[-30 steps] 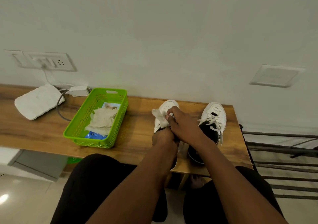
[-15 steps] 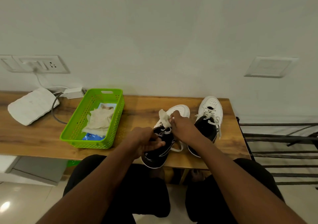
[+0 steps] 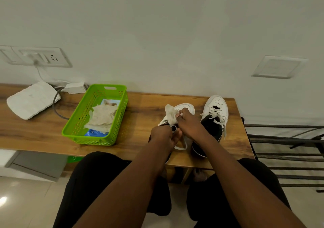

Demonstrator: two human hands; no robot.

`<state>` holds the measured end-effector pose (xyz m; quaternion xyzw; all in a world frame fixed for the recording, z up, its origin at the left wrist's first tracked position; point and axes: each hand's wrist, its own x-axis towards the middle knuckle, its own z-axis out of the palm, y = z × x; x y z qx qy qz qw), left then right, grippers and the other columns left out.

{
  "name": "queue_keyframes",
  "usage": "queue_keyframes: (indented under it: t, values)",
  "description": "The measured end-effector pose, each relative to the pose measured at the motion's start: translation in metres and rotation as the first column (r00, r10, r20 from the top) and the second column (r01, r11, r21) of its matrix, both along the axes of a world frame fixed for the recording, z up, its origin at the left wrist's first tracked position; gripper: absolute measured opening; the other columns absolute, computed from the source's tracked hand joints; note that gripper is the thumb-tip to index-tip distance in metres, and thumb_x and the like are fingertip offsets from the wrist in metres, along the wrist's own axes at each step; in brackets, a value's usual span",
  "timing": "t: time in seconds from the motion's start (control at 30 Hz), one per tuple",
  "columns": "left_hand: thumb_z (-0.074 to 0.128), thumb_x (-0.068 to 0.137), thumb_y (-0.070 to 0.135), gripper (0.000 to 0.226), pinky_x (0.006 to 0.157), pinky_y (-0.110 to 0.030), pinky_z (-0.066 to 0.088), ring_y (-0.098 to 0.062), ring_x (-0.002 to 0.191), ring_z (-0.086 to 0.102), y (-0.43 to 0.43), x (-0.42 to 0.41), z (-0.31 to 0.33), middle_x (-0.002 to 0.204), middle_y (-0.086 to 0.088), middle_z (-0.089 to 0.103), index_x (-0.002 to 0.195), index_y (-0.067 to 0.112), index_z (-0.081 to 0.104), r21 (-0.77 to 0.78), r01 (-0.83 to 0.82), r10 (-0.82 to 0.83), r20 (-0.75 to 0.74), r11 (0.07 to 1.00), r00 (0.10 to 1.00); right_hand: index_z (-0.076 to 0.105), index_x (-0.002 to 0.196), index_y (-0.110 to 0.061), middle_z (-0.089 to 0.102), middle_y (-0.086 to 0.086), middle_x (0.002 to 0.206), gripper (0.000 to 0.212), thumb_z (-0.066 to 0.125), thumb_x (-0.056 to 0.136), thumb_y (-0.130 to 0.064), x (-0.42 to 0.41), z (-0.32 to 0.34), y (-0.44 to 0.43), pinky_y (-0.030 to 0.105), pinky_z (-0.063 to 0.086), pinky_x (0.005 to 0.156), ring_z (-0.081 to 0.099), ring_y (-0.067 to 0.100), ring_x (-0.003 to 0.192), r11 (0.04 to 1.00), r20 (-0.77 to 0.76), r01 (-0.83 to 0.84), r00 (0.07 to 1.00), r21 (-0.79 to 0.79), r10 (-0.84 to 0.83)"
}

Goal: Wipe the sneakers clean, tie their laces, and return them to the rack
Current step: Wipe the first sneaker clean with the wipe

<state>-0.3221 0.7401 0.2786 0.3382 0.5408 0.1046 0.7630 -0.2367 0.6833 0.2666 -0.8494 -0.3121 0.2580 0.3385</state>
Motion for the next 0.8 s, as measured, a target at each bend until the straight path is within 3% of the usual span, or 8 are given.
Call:
queue_keyframes:
  t: [0.2,0.37,0.47,0.53,0.57,0.67,0.73,0.8]
  values:
    - [0.049,0.098,-0.004,0.01,0.032,-0.017,0.043,-0.013,0.041,0.056,0.016,-0.028,0.003,0.065,-0.013,0.06,0.101,-0.004,0.059,0.233,0.228,-0.171,-0.241,0.945,0.955,0.042,0.122,-0.006,0.059,0.012,0.097,0.028,0.035,0.104,-0.026,0.0,-0.004,-0.004,0.022,0.034,0.053,0.051,0.011,0.072,0.995,0.054,-0.087,0.995,-0.049,0.089]
    - [0.043,0.101,-0.004,0.02,0.03,-0.016,0.043,-0.004,0.023,0.048,0.039,-0.031,0.005,0.066,-0.01,0.054,0.087,-0.004,0.056,0.246,0.419,-0.327,-0.341,0.874,0.881,0.048,0.117,-0.013,0.056,0.002,0.097,0.023,0.041,0.102,-0.03,-0.003,-0.009,-0.002,0.021,0.035,0.055,0.054,0.017,0.085,0.986,0.061,-0.146,0.987,-0.085,0.152]
    - [0.045,0.102,-0.001,0.012,0.029,-0.013,0.039,-0.004,0.022,0.047,0.052,-0.032,0.005,0.064,-0.009,0.055,0.102,-0.002,0.057,0.238,0.525,-0.41,-0.401,0.817,0.819,0.064,0.103,-0.019,0.059,-0.008,0.094,0.015,0.058,0.095,-0.03,-0.011,0.001,-0.001,0.02,0.038,0.066,0.055,0.011,0.09,0.989,0.157,-0.038,0.987,0.143,0.015]
    - [0.045,0.102,0.001,0.018,0.029,-0.012,0.036,-0.003,0.023,0.046,0.057,-0.035,0.003,0.053,-0.005,0.056,0.093,0.002,0.06,0.247,0.551,-0.431,-0.406,0.797,0.806,0.072,0.094,-0.019,0.056,-0.017,0.087,0.008,0.066,0.089,-0.021,-0.031,0.01,0.001,0.014,0.038,0.075,0.052,0.002,0.087,0.942,0.287,-0.066,0.957,0.329,-0.034]
    - [0.044,0.102,0.002,0.024,0.03,-0.011,0.036,-0.002,0.024,0.046,0.059,-0.037,0.003,0.051,-0.004,0.055,0.084,0.006,0.06,0.264,0.558,-0.437,-0.399,0.787,0.806,0.074,0.092,-0.019,0.057,-0.017,0.086,0.009,0.066,0.087,-0.017,-0.042,0.011,0.004,0.015,0.04,0.081,0.051,0.003,0.088,0.942,0.359,-0.14,0.933,0.304,0.023]
    - [0.039,0.099,-0.001,0.03,0.032,-0.01,0.034,-0.001,0.026,0.044,0.056,-0.04,0.002,0.048,-0.001,0.053,0.08,0.01,0.06,0.313,0.596,-0.48,-0.376,0.739,0.793,0.074,0.101,-0.021,0.062,0.002,0.102,0.019,0.059,0.089,-0.018,-0.066,0.005,0.016,0.042,0.046,0.085,0.046,0.024,0.105,0.977,0.47,-0.211,0.859,-0.039,0.204]
    - [0.039,0.099,-0.002,0.032,0.033,-0.012,0.036,-0.002,0.029,0.047,0.057,-0.041,-0.005,0.041,0.0,0.053,0.081,0.013,0.061,0.339,0.597,-0.481,-0.369,0.727,0.796,0.071,0.108,-0.023,0.059,0.003,0.109,0.021,0.063,0.088,-0.024,-0.067,0.008,0.022,0.045,0.046,0.086,0.042,0.028,0.112,0.966,0.506,-0.172,0.826,-0.194,0.248]
    - [0.05,0.097,0.003,0.023,0.043,-0.023,0.053,-0.014,0.044,0.063,0.056,-0.041,-0.011,0.055,-0.012,0.065,0.077,0.008,0.059,0.383,0.528,-0.399,-0.368,0.758,0.84,0.068,0.112,-0.025,0.057,0.003,0.115,0.03,0.071,0.084,-0.031,-0.067,0.014,0.026,0.044,0.042,0.09,0.039,0.027,0.117,0.936,0.545,-0.156,0.778,-0.316,0.314]
